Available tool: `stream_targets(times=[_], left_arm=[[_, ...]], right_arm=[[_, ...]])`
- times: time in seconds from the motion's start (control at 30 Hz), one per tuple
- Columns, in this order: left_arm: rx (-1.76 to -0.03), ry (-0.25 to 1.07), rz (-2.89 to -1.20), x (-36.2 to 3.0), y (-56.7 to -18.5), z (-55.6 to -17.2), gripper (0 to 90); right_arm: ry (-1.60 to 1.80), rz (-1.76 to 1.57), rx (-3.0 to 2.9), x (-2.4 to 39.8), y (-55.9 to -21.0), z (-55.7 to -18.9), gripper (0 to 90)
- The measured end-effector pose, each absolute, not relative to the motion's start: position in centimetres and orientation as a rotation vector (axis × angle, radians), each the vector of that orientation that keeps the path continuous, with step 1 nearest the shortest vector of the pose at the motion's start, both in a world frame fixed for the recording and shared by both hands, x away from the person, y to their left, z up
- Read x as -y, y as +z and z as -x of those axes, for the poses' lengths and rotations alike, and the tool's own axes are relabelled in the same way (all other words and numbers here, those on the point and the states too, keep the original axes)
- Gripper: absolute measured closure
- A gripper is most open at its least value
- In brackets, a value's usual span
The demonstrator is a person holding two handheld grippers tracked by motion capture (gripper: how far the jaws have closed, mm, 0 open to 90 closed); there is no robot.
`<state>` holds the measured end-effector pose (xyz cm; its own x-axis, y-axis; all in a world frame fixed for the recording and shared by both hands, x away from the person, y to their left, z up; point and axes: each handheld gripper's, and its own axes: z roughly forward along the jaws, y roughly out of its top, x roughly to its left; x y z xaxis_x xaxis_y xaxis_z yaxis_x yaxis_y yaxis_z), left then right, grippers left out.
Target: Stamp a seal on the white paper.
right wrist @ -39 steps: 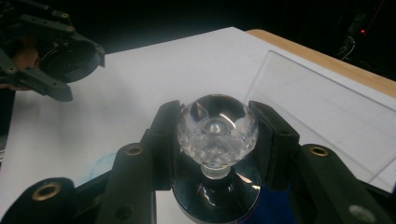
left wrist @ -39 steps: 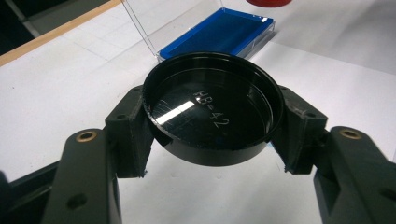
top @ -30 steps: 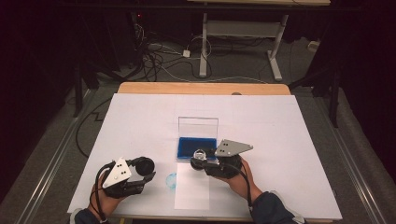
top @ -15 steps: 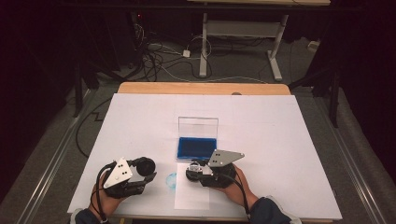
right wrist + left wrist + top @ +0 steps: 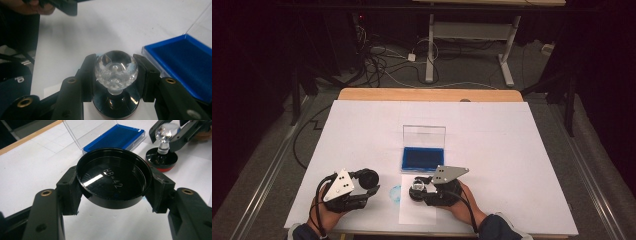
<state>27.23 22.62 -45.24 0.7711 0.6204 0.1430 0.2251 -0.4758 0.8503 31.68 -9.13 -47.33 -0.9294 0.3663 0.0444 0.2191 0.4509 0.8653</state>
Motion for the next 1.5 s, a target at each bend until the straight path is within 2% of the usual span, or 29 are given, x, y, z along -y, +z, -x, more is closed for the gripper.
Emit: stream_targets(times=[0.83,1.5], left_arm=[[-0.629,0.55,-2.06,-22.5,-45.3,-27.2,36.0],[-0.628,0.55,-2.063,-22.6,-45.3,-27.3,36.0]], right_arm=[[1.483,-0.493,-2.514,9.2,-47.8,-31.4,56.8],[1.493,-0.482,-2.515,9.4,-46.5,-31.5,56.7]])
